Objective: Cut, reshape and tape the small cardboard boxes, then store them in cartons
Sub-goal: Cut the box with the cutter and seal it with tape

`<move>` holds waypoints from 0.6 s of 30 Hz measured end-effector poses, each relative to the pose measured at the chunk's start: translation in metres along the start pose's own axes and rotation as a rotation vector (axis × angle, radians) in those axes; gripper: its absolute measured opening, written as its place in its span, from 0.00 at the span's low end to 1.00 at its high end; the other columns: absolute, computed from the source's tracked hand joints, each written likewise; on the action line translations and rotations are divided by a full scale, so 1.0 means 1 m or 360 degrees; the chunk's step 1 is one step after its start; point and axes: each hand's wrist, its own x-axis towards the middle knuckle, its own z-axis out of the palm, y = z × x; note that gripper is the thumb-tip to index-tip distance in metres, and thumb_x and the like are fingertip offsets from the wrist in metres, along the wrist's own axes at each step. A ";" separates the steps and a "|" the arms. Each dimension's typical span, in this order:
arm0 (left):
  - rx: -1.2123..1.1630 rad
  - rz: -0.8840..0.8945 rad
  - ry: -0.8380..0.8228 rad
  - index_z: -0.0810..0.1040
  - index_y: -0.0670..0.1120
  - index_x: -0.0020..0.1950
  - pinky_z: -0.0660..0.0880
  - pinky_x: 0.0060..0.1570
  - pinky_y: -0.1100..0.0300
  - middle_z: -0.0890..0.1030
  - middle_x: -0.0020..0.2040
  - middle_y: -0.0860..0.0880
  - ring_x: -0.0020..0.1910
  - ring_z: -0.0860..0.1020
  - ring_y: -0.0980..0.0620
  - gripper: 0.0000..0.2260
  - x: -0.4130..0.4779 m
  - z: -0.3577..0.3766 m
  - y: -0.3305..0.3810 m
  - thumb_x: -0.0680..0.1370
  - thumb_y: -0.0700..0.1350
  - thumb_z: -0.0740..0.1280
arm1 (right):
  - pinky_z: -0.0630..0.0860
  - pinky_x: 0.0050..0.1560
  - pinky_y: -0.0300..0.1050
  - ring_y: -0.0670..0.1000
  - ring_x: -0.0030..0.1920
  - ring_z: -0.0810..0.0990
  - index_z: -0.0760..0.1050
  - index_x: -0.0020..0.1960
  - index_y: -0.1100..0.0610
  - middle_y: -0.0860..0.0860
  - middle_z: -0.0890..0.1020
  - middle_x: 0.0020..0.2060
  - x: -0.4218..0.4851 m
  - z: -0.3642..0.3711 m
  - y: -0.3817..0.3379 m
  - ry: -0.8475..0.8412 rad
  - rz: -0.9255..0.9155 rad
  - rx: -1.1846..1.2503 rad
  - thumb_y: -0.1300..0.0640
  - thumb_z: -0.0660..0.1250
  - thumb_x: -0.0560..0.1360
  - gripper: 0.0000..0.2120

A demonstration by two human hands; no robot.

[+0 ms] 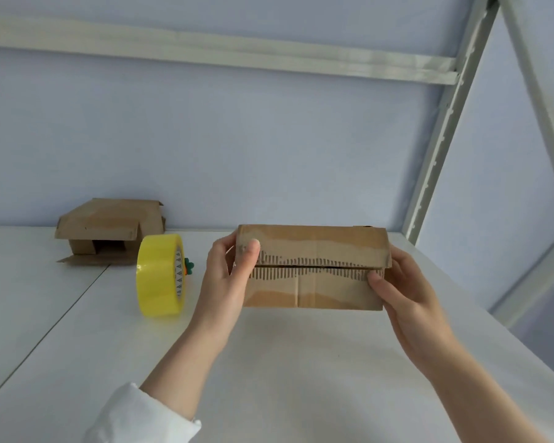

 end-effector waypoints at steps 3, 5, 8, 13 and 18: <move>0.0040 -0.0035 0.0146 0.70 0.49 0.55 0.71 0.42 0.75 0.77 0.46 0.55 0.41 0.76 0.68 0.09 -0.002 0.004 -0.004 0.76 0.48 0.64 | 0.75 0.56 0.36 0.47 0.65 0.73 0.70 0.65 0.54 0.50 0.77 0.63 -0.010 -0.007 0.002 -0.0038 -0.0066 -0.0041 0.56 0.69 0.69 0.25; 0.0000 -0.0075 0.0157 0.71 0.47 0.55 0.71 0.41 0.76 0.78 0.47 0.54 0.41 0.77 0.68 0.07 -0.003 0.009 -0.007 0.78 0.45 0.63 | 0.72 0.58 0.33 0.43 0.65 0.73 0.70 0.66 0.54 0.48 0.76 0.64 -0.016 -0.015 -0.004 -0.0079 -0.0106 -0.0097 0.56 0.67 0.70 0.25; -0.0132 -0.0073 0.0102 0.72 0.48 0.54 0.73 0.45 0.72 0.80 0.47 0.53 0.45 0.78 0.63 0.08 -0.006 0.018 -0.011 0.76 0.45 0.64 | 0.73 0.60 0.40 0.44 0.64 0.74 0.73 0.64 0.48 0.46 0.77 0.62 -0.018 -0.030 -0.011 0.0006 -0.0114 -0.0260 0.38 0.69 0.68 0.28; -0.0214 -0.0077 -0.0042 0.73 0.49 0.55 0.75 0.49 0.66 0.82 0.48 0.55 0.51 0.79 0.59 0.13 -0.013 0.034 -0.019 0.71 0.49 0.66 | 0.67 0.66 0.48 0.42 0.57 0.78 0.64 0.70 0.46 0.41 0.83 0.49 -0.010 -0.057 -0.008 0.0193 0.0127 -0.0211 0.27 0.72 0.54 0.49; -0.0229 -0.0165 -0.0088 0.73 0.47 0.55 0.73 0.48 0.65 0.82 0.50 0.54 0.51 0.79 0.59 0.14 -0.020 0.043 -0.021 0.70 0.46 0.65 | 0.65 0.68 0.51 0.43 0.65 0.72 0.64 0.71 0.42 0.43 0.73 0.66 -0.011 -0.083 -0.010 -0.0065 0.0200 -0.0414 0.26 0.70 0.55 0.48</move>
